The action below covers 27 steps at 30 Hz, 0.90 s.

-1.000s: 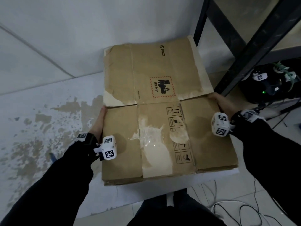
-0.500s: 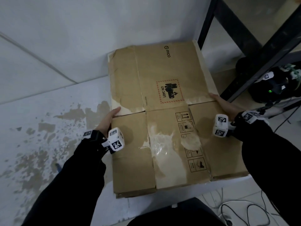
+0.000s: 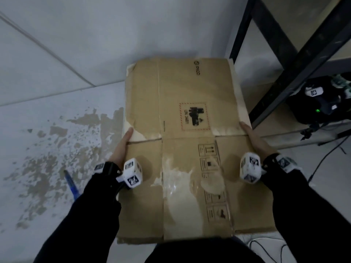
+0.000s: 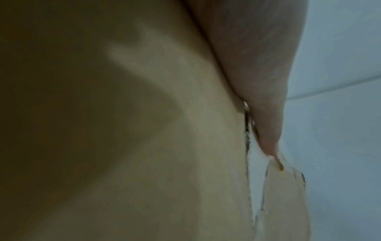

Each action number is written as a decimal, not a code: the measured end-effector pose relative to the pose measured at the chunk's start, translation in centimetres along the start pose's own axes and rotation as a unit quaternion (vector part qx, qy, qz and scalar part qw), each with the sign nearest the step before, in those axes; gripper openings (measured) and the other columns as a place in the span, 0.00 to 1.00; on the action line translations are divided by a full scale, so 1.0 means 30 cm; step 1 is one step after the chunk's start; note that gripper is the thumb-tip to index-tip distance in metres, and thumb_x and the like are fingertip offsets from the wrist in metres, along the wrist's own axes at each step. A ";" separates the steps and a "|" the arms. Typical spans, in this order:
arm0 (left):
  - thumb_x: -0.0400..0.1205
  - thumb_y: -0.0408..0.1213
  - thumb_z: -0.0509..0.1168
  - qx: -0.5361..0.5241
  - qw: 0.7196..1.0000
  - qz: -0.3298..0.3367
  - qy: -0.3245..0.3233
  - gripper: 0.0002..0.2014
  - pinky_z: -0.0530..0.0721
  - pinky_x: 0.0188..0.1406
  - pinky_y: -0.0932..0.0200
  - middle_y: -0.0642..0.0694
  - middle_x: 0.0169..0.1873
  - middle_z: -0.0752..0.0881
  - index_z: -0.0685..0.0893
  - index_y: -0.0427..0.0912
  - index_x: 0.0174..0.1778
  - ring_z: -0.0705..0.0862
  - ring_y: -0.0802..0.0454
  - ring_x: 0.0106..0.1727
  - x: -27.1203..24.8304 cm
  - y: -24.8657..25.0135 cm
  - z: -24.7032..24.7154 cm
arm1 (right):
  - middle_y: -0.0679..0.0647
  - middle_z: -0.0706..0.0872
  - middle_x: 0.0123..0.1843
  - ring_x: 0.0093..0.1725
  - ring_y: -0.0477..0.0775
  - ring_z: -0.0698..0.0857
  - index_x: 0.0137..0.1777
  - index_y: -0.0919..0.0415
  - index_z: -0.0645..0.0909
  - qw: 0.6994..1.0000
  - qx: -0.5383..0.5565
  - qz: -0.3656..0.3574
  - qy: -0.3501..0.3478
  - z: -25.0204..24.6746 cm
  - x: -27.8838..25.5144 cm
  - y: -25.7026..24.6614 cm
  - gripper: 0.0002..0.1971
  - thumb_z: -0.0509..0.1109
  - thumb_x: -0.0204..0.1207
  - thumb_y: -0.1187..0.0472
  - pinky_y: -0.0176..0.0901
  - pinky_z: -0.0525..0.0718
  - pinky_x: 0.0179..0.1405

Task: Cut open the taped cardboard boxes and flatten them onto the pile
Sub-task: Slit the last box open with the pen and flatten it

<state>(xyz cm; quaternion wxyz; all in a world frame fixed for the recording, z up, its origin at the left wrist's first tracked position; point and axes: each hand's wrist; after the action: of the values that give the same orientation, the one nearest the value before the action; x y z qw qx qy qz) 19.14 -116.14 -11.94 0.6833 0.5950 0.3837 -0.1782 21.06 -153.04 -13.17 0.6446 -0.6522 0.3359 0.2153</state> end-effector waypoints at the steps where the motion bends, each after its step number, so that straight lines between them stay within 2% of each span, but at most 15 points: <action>1: 0.76 0.62 0.66 -0.005 1.000 -0.006 -0.003 0.23 0.85 0.48 0.48 0.38 0.44 0.91 0.87 0.45 0.53 0.90 0.42 0.43 -0.030 -0.050 -0.022 | 0.58 0.87 0.51 0.47 0.59 0.86 0.65 0.58 0.79 1.000 -0.016 0.008 0.008 -0.013 -0.031 0.041 0.30 0.66 0.73 0.35 0.44 0.84 0.41; 3: 0.74 0.63 0.68 -0.019 0.999 -0.027 0.002 0.28 0.83 0.58 0.41 0.36 0.53 0.89 0.86 0.46 0.61 0.87 0.36 0.54 -0.096 -0.137 -0.051 | 0.61 0.87 0.51 0.48 0.62 0.87 0.65 0.60 0.78 0.999 -0.040 0.024 0.026 -0.048 -0.070 0.107 0.36 0.67 0.68 0.30 0.47 0.84 0.44; 5: 0.71 0.64 0.70 -0.031 0.999 -0.015 0.026 0.31 0.83 0.58 0.40 0.36 0.54 0.89 0.85 0.47 0.63 0.87 0.36 0.55 -0.162 -0.177 -0.060 | 0.62 0.88 0.52 0.48 0.62 0.87 0.63 0.61 0.79 0.998 -0.045 0.029 0.026 -0.077 -0.103 0.132 0.41 0.68 0.63 0.27 0.49 0.85 0.47; 8: 0.64 0.69 0.73 -0.051 0.998 0.009 0.043 0.37 0.83 0.58 0.40 0.36 0.56 0.88 0.84 0.49 0.64 0.88 0.36 0.54 -0.252 -0.196 -0.060 | 0.60 0.88 0.56 0.51 0.62 0.87 0.64 0.58 0.81 0.999 -0.050 -0.006 0.007 -0.103 -0.146 0.124 0.50 0.70 0.50 0.21 0.55 0.84 0.57; 9: 0.65 0.69 0.72 -0.052 0.997 0.014 0.049 0.36 0.84 0.57 0.41 0.36 0.55 0.89 0.85 0.49 0.62 0.88 0.37 0.53 -0.284 -0.200 -0.065 | 0.59 0.88 0.55 0.51 0.61 0.87 0.64 0.58 0.81 0.998 -0.053 -0.015 0.006 -0.105 -0.157 0.119 0.50 0.70 0.49 0.20 0.55 0.83 0.58; 11: 0.70 0.67 0.68 -0.070 0.995 0.041 0.051 0.31 0.85 0.51 0.45 0.36 0.50 0.90 0.87 0.47 0.58 0.88 0.38 0.49 -0.357 -0.196 -0.079 | 0.58 0.88 0.52 0.48 0.59 0.87 0.59 0.58 0.82 0.997 -0.056 -0.055 0.000 -0.093 -0.191 0.080 0.42 0.70 0.56 0.24 0.50 0.84 0.52; 12: 0.71 0.67 0.68 -0.078 0.994 0.055 0.061 0.31 0.85 0.50 0.45 0.36 0.48 0.90 0.87 0.46 0.59 0.89 0.38 0.47 -0.396 -0.189 -0.090 | 0.58 0.88 0.52 0.48 0.57 0.87 0.57 0.56 0.82 0.995 -0.053 -0.084 -0.007 -0.078 -0.208 0.056 0.39 0.70 0.58 0.25 0.49 0.84 0.50; 14: 0.67 0.70 0.69 -0.097 0.988 0.079 0.085 0.39 0.86 0.50 0.44 0.37 0.49 0.90 0.82 0.45 0.66 0.90 0.39 0.47 -0.470 -0.156 -0.127 | 0.57 0.88 0.56 0.51 0.57 0.87 0.60 0.55 0.83 0.990 -0.065 -0.123 -0.023 -0.032 -0.240 -0.006 0.43 0.70 0.54 0.23 0.50 0.84 0.54; 15: 0.66 0.71 0.70 -0.104 0.985 0.094 0.098 0.42 0.86 0.49 0.44 0.38 0.49 0.90 0.80 0.45 0.69 0.90 0.40 0.47 -0.508 -0.139 -0.159 | 0.57 0.87 0.57 0.52 0.58 0.86 0.61 0.55 0.82 0.987 -0.078 -0.138 -0.035 0.003 -0.265 -0.045 0.42 0.69 0.56 0.23 0.52 0.83 0.58; 18: 0.74 0.67 0.63 -0.133 0.972 0.151 0.118 0.31 0.88 0.35 0.52 0.39 0.45 0.91 0.85 0.47 0.62 0.91 0.43 0.41 -0.625 -0.099 -0.247 | 0.55 0.87 0.55 0.54 0.57 0.85 0.57 0.53 0.82 0.976 -0.093 -0.174 -0.094 0.129 -0.332 -0.145 0.32 0.65 0.67 0.27 0.52 0.80 0.63; 20: 0.78 0.65 0.60 -0.153 0.964 0.170 0.135 0.26 0.87 0.28 0.56 0.41 0.42 0.92 0.87 0.47 0.56 0.91 0.45 0.36 -0.693 -0.088 -0.320 | 0.54 0.86 0.56 0.55 0.56 0.84 0.63 0.56 0.80 0.965 -0.118 -0.196 -0.128 0.239 -0.382 -0.197 0.34 0.62 0.70 0.28 0.49 0.78 0.62; 22: 0.78 0.64 0.60 -0.179 0.953 0.187 0.159 0.24 0.87 0.28 0.57 0.43 0.41 0.92 0.87 0.48 0.55 0.91 0.47 0.36 -0.749 -0.095 -0.413 | 0.56 0.85 0.56 0.55 0.57 0.83 0.66 0.58 0.79 0.954 -0.143 -0.214 -0.157 0.362 -0.433 -0.228 0.36 0.60 0.72 0.29 0.48 0.78 0.60; 27: 0.77 0.64 0.62 -0.227 0.915 0.213 0.255 0.26 0.86 0.28 0.59 0.42 0.46 0.91 0.85 0.48 0.60 0.91 0.48 0.37 -0.843 -0.163 -0.732 | 0.59 0.86 0.56 0.55 0.59 0.85 0.65 0.60 0.80 0.927 -0.189 -0.235 -0.223 0.730 -0.556 -0.212 0.37 0.63 0.70 0.29 0.52 0.79 0.63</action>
<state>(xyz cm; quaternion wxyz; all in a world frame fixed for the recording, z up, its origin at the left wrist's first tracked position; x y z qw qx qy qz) -7.37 -101.79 3.43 0.7006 0.5169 0.4392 0.2216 17.57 -129.15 1.50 0.5996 -0.7573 -0.0264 0.2575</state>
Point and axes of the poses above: each hand's wrist, its own x-axis towards the middle knuckle, its own z-axis out of the palm, y = z × x
